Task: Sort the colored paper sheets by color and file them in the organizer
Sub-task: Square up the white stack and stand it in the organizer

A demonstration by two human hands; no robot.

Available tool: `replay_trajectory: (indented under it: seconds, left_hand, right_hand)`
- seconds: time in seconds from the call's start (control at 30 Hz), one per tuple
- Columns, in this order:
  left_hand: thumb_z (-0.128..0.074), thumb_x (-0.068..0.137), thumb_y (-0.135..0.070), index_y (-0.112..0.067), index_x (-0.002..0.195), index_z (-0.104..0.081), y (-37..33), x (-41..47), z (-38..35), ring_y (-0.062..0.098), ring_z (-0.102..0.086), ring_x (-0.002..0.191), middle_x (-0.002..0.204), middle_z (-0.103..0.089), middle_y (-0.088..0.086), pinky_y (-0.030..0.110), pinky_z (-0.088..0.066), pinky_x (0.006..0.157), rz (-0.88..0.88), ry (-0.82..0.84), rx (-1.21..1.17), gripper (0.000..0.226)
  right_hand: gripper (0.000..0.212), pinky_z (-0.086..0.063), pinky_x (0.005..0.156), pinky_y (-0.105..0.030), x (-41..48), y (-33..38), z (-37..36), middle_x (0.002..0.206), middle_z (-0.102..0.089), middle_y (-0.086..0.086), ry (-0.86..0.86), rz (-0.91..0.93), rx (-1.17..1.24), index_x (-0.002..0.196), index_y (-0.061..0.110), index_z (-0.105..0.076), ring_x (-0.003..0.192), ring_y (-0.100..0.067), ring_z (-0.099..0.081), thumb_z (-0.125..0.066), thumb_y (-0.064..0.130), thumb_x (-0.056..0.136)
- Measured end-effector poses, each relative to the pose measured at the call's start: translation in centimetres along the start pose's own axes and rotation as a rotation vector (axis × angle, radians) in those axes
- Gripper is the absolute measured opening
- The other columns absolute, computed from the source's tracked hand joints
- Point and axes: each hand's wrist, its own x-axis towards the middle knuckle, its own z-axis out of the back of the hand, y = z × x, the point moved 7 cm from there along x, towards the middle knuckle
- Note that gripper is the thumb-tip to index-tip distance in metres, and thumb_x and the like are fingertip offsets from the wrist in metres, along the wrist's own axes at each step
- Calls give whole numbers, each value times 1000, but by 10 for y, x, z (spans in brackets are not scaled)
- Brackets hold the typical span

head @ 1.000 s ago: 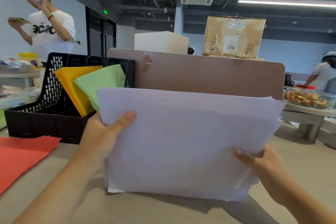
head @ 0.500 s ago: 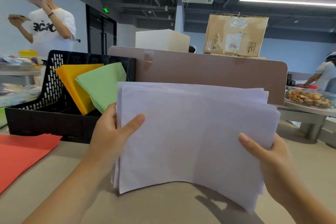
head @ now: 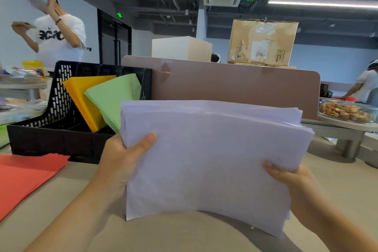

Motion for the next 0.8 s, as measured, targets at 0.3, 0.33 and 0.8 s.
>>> replay_trajectory:
  seconds: [0.3,0.33,0.8]
  left_hand:
    - [-80,67,-32,-27,98,-66,-6,0,-2,16,-72,85,93,-75,-6,36,-57,71,-18,-32,21,35]
    - [-74,68,-34,-27,94,-67,-7,-2,-3,15,-72,82,90,-75,-7,39,-56,74,-18,-46,44,28]
    - [-69,82,-42,-33,133,-48,-75,-15,-12,1,-40,103,116,-46,-5,3,-27,84,-623,-213,896,56]
  right_hand:
    - [60,-56,73,-46,1,0,2,95,-73,-15,-93,-32,-33,91,14,-72,85,-32,-70,-91,36,38]
    - [57,-54,74,-46,0,0,0,94,-73,-14,-100,-30,-51,89,14,-74,83,-31,-70,-90,37,39]
    - [72,-35,82,-23,-15,89,-14,116,-46,5,-333,677,-985,132,39,-43,96,2,-40,-76,14,73]
